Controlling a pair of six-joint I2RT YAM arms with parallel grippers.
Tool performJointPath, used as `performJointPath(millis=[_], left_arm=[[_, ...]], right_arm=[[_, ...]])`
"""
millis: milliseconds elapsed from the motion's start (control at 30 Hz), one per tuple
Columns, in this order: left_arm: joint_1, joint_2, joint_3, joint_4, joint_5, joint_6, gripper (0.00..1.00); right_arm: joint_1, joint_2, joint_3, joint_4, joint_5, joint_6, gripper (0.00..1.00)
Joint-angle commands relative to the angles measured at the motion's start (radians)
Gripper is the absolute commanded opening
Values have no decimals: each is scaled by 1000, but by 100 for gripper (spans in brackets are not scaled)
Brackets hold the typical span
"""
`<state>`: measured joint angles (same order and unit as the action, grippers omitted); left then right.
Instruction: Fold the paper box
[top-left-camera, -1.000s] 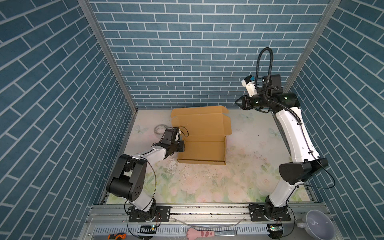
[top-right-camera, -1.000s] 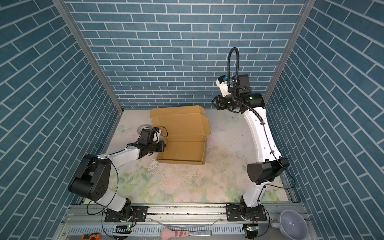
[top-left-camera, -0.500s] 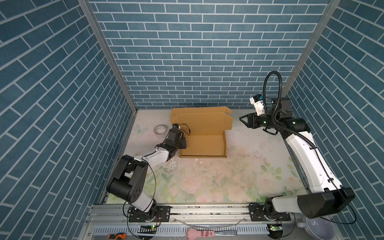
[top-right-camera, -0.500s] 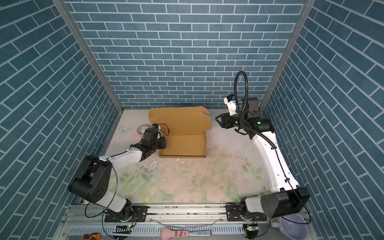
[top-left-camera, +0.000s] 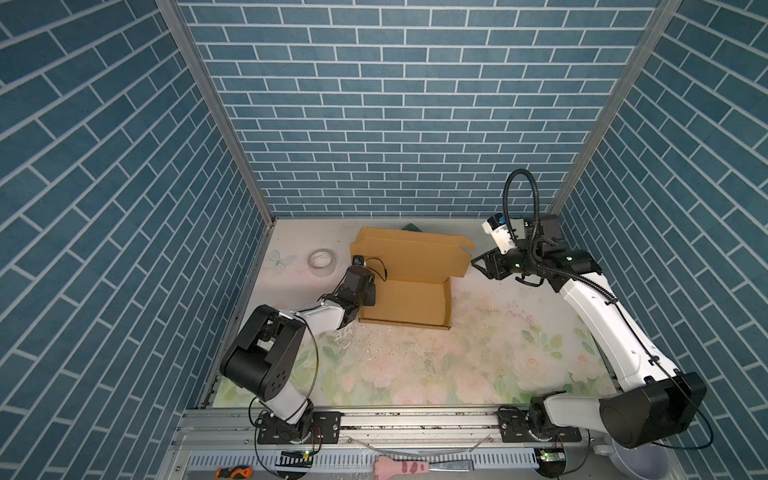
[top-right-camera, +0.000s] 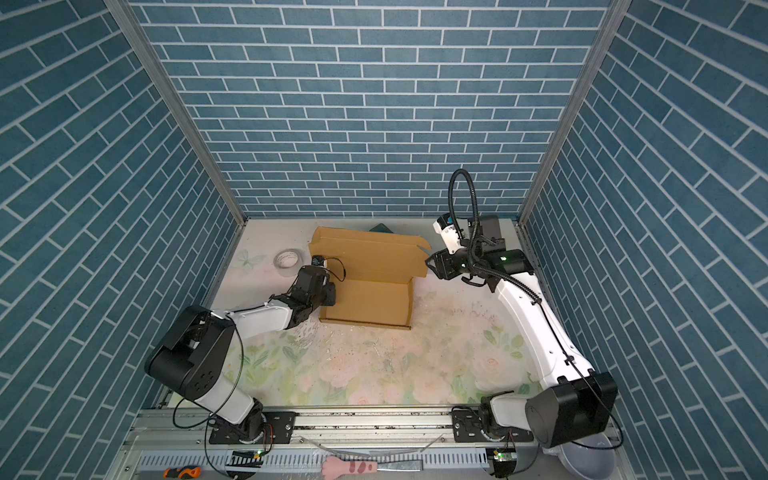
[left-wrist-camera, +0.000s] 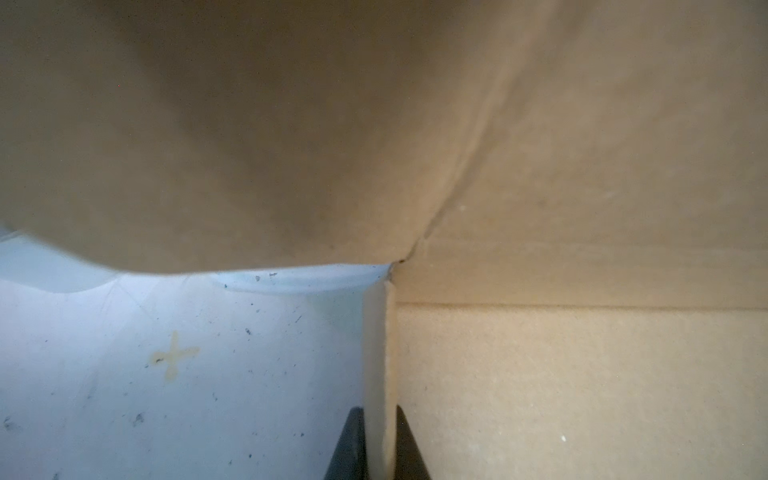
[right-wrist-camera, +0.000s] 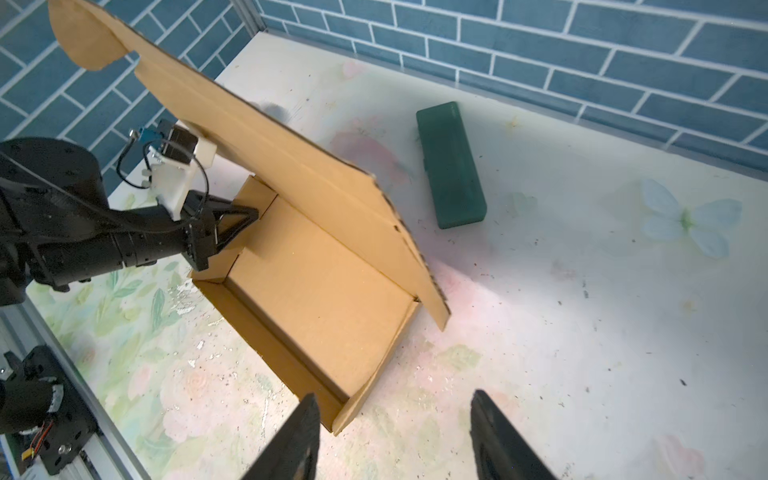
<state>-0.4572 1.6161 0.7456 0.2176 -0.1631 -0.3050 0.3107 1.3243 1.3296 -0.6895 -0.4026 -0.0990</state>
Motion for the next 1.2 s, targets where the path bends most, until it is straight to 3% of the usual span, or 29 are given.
performJointPath(millis=[0, 233, 567, 933, 1167], left_arm=[[-7, 14, -9, 47, -15, 5, 14], [-6, 20, -12, 45, -16, 25, 15], [-6, 36, -15, 57, -2, 25, 15], [-7, 37, -9, 47, 0, 11, 15], [-8, 30, -6, 39, 6, 1, 15]], right_arm=[[18, 37, -35, 69, -11, -71, 59], [15, 131, 17, 98, 64, -106, 58], [18, 208, 38, 164, 7, -143, 52], [34, 155, -94, 339, -17, -139, 27], [33, 162, -106, 353, 6, -139, 11]])
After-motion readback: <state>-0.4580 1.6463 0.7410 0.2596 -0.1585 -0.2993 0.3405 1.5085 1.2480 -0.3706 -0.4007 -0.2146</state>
